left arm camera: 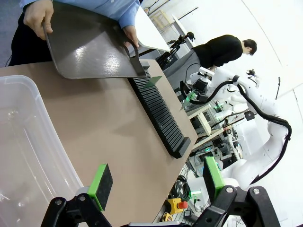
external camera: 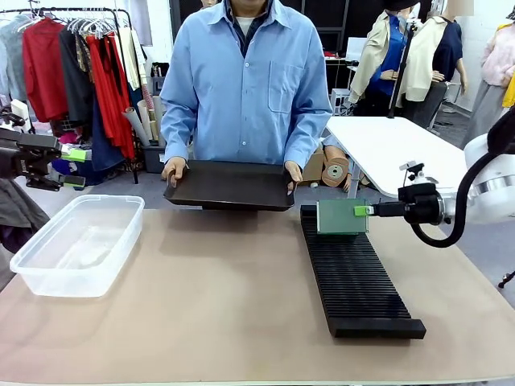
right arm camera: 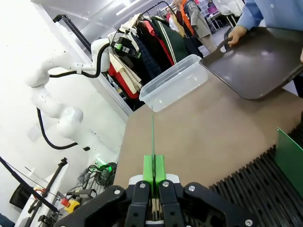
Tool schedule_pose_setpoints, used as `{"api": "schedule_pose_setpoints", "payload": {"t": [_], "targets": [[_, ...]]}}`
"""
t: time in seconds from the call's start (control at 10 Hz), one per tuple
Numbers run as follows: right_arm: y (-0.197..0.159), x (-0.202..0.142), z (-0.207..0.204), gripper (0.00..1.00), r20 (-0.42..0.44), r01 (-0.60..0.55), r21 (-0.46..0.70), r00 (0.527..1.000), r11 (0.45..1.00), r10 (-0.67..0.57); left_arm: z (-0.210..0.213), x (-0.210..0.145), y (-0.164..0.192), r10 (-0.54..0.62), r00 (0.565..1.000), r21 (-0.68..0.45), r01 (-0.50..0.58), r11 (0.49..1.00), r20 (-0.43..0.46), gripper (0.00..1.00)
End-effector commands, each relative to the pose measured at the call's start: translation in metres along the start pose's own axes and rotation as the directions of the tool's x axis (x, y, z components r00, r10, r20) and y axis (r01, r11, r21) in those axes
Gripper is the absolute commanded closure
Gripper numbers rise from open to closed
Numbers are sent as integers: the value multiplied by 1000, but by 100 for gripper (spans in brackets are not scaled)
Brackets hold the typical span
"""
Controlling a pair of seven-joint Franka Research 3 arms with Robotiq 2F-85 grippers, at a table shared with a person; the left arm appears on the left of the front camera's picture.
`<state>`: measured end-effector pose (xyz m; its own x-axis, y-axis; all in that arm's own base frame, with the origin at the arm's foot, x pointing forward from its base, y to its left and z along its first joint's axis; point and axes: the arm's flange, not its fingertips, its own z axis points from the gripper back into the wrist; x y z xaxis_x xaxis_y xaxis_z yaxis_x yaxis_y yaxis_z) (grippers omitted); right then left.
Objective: Sort PCBs into racks and boxes based on the side picked up.
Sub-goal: If the short side of the Blank PCB is picked up, insert it into the PCB Rack ; if the long side is picked up, place it in the Organizing box.
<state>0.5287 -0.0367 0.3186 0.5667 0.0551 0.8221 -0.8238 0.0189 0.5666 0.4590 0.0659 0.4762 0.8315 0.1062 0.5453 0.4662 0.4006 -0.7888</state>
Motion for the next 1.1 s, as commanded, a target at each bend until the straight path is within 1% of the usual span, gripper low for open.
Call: {"api": "schedule_pose_setpoints", "payload": {"t": [0.0, 0.2, 0.4, 0.6, 0.7, 0.8, 0.9, 1.0], "targets": [[1, -16, 9, 100, 4, -53, 16, 999, 998, 53, 0, 0, -1, -1, 1000, -3, 1, 1000, 1, 0], [-3, -31, 16, 100, 9, -97, 17, 995, 995, 97, 0, 0, -1, -1, 1000, -3, 1, 1000, 1, 0], [-3, -42, 19, 100, 22, -201, 19, 979, 979, 201, 0, 0, -1, -1, 1000, -3, 1, 1000, 1, 0], [0, -50, 19, 100, 26, -257, 33, 966, 966, 256, 0, 0, -1, -1, 1000, -3, 1, 1000, 1, 0], [0, -54, 18, 100, 18, -298, 13, 954, 954, 298, 0, 0, -1, -1, 1000, -3, 1, 1000, 1, 0], [-2, -58, 17, 100, -10, -359, -37, 933, 933, 359, 0, 0, -1, -1, 1000, -3, 1, 1000, 1, 0], [-5, -62, 17, 100, 0, -390, -51, 921, 919, 391, 0, 0, -1, -1, 1000, -3, 1, 1000, 1, 0], [-7, -66, 17, 100, 12, -394, -62, 918, 917, 396, 0, 0, -1, -1, 1000, -3, 1, 1000, 1, 0]]}}
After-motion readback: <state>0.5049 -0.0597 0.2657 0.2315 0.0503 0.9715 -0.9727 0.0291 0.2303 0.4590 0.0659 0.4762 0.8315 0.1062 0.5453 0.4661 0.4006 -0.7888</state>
